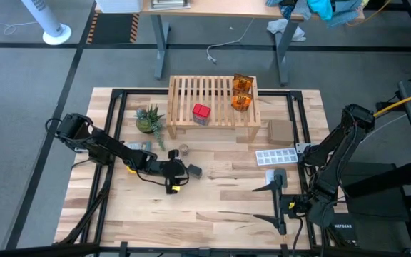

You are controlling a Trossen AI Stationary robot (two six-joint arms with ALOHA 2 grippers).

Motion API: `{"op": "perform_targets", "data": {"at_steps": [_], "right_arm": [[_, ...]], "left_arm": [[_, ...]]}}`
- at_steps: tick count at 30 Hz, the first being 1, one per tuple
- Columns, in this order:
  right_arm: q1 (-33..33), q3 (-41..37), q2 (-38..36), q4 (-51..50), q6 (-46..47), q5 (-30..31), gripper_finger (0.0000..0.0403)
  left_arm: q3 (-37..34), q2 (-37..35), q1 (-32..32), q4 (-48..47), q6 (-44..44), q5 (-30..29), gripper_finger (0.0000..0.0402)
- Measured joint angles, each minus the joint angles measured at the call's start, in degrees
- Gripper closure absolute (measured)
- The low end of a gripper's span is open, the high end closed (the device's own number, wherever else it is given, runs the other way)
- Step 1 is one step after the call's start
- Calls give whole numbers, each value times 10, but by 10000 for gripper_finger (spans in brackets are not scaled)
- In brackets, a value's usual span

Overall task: Shelf spices
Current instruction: Put the black seasoning can on the shelf

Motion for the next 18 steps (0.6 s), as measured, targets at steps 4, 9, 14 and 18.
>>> {"op": "perform_targets", "data": {"at_steps": [4, 9, 14, 18], "right_arm": [[0, 0, 0, 0, 0, 0, 23], [0, 0, 0, 0, 0, 0, 23], [0, 0, 0, 0, 0, 0, 23], [0, 0, 0, 0, 0, 0, 23]], "left_arm": [[0, 0, -18, -2, -8, 0, 226], [0, 0, -24, -2, -1, -3, 226], [0, 0, -14, -2, -29, -6, 226], [0, 0, -13, -4, -27, -6, 225]]}}
